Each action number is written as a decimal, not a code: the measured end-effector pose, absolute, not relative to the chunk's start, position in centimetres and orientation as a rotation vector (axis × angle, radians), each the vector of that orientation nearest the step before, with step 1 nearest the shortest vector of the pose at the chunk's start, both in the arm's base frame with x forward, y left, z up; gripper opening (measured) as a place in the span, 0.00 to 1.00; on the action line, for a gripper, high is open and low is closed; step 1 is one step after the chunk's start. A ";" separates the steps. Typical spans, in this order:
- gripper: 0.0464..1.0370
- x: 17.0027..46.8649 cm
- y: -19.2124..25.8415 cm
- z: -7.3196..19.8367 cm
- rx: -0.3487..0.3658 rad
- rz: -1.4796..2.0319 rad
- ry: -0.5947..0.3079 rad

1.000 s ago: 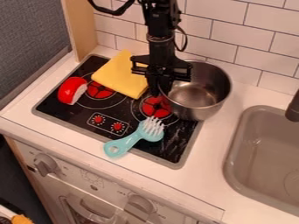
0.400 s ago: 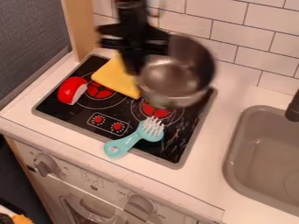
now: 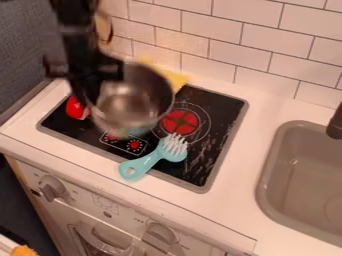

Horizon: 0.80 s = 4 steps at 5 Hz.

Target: Put the pan from the right top going to right bottom.

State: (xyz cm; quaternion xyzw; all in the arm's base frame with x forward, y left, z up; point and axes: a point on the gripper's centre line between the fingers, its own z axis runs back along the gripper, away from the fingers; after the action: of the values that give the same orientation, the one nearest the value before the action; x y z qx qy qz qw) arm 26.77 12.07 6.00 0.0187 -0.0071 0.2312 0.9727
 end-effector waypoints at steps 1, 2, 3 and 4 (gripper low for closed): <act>0.03 26.3 14.0 4.3 0.010 0.516 0.034; 0.03 25.8 14.2 3.8 0.014 0.504 0.064; 0.03 25.1 14.0 3.3 0.012 0.497 0.086; 0.03 23.6 13.4 3.4 0.019 0.477 0.097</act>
State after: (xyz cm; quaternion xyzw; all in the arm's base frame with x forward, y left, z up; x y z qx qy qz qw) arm 23.58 13.36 3.37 0.0093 0.0480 0.2363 0.9705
